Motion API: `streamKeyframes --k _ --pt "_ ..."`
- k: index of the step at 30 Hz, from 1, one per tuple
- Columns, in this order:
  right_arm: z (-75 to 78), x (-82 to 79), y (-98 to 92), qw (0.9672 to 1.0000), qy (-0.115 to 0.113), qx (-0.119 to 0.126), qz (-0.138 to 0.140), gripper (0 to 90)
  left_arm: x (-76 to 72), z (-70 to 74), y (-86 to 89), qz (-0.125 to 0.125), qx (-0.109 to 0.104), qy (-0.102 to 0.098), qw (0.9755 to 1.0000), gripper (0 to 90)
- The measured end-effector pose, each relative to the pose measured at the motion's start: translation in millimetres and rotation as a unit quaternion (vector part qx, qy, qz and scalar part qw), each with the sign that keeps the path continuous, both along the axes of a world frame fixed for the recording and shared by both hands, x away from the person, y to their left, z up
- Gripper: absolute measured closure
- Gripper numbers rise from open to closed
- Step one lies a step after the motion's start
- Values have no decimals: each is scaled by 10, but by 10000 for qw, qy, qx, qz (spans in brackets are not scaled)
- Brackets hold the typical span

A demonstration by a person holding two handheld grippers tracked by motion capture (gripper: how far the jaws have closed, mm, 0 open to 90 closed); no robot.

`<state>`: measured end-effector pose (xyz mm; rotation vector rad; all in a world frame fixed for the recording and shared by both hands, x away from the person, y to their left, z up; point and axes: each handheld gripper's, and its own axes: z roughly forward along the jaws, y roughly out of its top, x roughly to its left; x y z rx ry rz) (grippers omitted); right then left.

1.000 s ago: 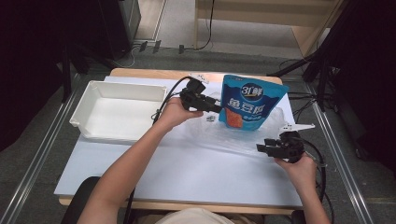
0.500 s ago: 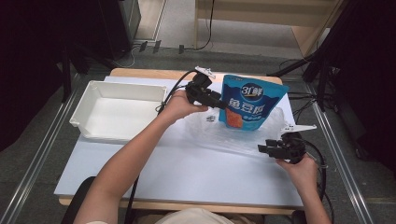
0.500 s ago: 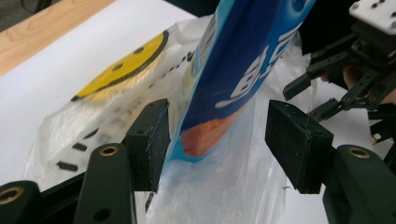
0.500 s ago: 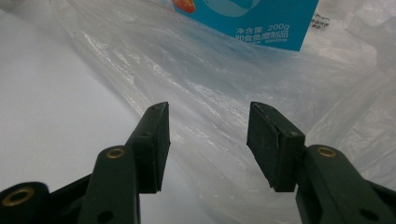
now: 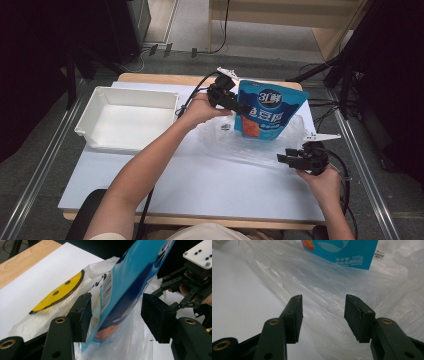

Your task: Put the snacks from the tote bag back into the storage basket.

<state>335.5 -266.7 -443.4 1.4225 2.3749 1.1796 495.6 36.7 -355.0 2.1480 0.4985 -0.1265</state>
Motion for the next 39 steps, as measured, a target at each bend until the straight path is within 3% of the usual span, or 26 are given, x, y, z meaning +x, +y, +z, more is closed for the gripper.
streamKeyframes --k 3,10,16,19,21,26,31,39 --pt "5 0 -8 10000 -1 17 -20 502 11 22 -52 -36 -105 33 9999 452" --pt "1 2 -17 10000 12 48 -27 501 15 32 -102 13 -96 -49 9999 537" --pt "-3 4 -18 10000 9 64 -28 501 7 24 -77 -31 -123 -123 9998 641" --pt "-7 6 -17 10000 15 75 -28 501 -1 29 -71 -57 -126 -96 9999 732" --pt "-9 7 -15 10000 20 67 -16 501 -18 38 -83 -86 -71 -181 9998 782" --pt "-12 5 -8 10000 17 50 -12 502 -42 44 -120 -137 -30 -167 9998 830" --pt "-23 8 11 10000 43 44 39 502 -64 67 -131 -112 35 -298 9995 855" --pt "-22 6 17 10000 30 34 65 502 -72 148 -121 -46 -62 -265 9996 869"
